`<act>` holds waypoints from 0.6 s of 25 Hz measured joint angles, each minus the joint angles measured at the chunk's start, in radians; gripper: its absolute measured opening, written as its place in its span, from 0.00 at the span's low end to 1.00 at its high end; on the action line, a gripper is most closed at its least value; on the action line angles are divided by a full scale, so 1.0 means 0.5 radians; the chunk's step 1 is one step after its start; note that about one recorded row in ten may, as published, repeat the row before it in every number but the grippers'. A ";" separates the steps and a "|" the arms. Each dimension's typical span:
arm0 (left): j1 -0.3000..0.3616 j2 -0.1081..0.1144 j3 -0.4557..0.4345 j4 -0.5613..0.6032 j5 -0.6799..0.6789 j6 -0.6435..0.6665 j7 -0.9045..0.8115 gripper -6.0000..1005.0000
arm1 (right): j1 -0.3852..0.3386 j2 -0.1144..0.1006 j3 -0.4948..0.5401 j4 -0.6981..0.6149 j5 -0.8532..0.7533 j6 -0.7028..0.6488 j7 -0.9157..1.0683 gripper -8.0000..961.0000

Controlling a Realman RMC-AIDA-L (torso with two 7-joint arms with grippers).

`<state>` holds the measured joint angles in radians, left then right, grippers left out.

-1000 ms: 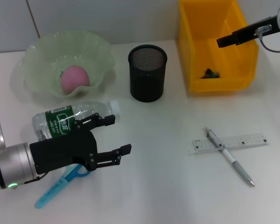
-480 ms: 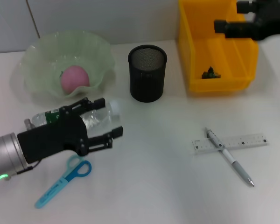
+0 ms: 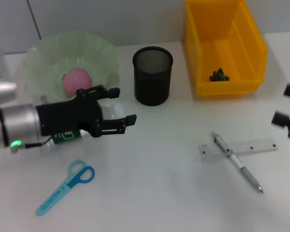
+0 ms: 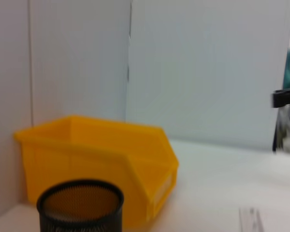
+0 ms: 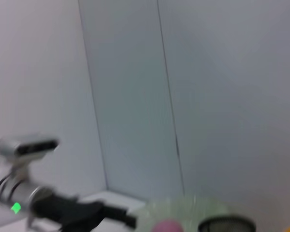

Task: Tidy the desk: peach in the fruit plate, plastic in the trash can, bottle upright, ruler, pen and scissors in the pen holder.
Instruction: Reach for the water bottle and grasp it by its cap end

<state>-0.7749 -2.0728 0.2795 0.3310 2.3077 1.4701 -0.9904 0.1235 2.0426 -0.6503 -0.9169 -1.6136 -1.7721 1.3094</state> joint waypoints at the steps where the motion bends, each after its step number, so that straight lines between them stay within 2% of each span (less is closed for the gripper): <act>1: -0.046 -0.003 0.100 0.020 0.000 -0.077 -0.066 0.86 | 0.002 -0.007 0.048 0.117 -0.090 -0.021 -0.103 0.87; 7: -0.235 -0.013 0.522 0.089 -0.008 -0.378 -0.400 0.86 | 0.002 -0.008 0.068 0.215 -0.205 -0.012 -0.162 0.87; 15: -0.308 -0.012 0.966 0.214 -0.013 -0.681 -0.793 0.86 | 0.017 -0.008 0.071 0.313 -0.240 -0.013 -0.207 0.87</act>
<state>-0.9288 -2.0789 0.7623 0.4381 2.3014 1.1297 -1.3868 0.1321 2.0385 -0.6147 -0.7604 -1.7335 -1.7787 1.2061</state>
